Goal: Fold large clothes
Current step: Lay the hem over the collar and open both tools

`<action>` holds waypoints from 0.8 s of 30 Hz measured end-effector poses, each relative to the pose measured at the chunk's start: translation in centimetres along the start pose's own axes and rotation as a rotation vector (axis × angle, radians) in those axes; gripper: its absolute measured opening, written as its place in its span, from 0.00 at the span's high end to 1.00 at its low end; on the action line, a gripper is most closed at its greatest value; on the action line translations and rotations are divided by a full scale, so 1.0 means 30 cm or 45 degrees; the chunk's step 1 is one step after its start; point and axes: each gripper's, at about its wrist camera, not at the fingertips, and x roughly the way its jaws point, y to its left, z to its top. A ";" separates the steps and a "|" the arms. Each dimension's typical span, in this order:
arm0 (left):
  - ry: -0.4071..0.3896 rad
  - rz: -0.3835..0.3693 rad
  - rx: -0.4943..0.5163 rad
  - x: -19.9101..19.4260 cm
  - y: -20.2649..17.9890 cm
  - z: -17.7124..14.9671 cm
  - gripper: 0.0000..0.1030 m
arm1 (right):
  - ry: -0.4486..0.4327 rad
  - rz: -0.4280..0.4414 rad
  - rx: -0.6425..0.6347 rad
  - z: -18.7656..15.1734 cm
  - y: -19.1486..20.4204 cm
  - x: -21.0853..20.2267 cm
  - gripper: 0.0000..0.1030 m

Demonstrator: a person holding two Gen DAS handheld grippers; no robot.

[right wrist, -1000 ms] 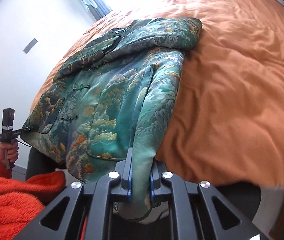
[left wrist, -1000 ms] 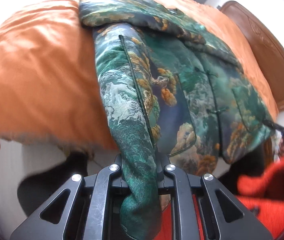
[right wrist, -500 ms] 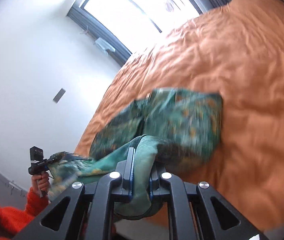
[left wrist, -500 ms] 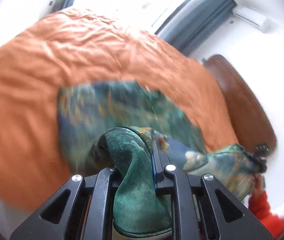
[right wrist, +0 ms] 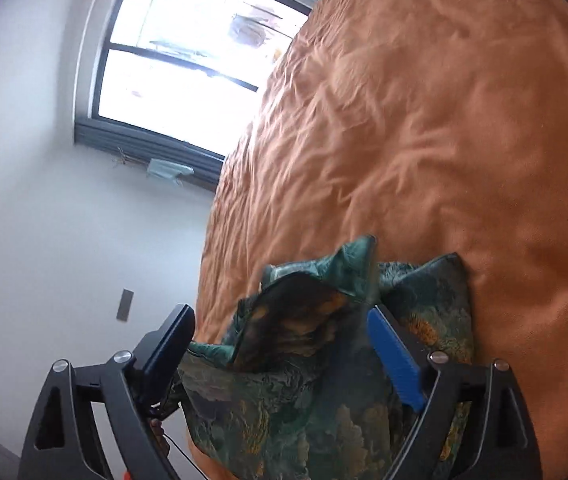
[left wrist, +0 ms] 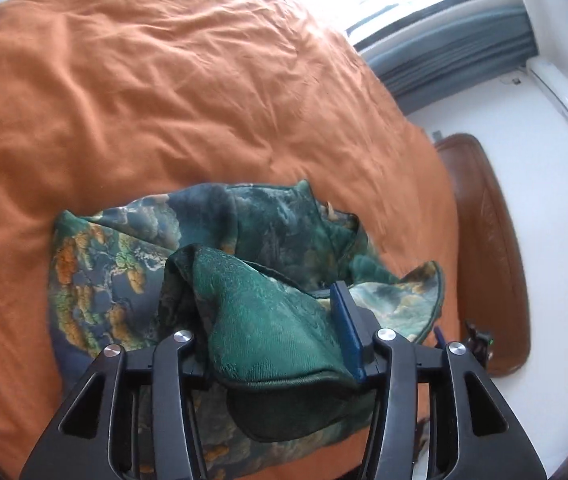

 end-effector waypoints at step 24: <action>0.039 0.285 0.112 0.121 0.072 -0.004 0.03 | 0.255 -0.586 -0.620 -0.139 0.098 0.263 0.12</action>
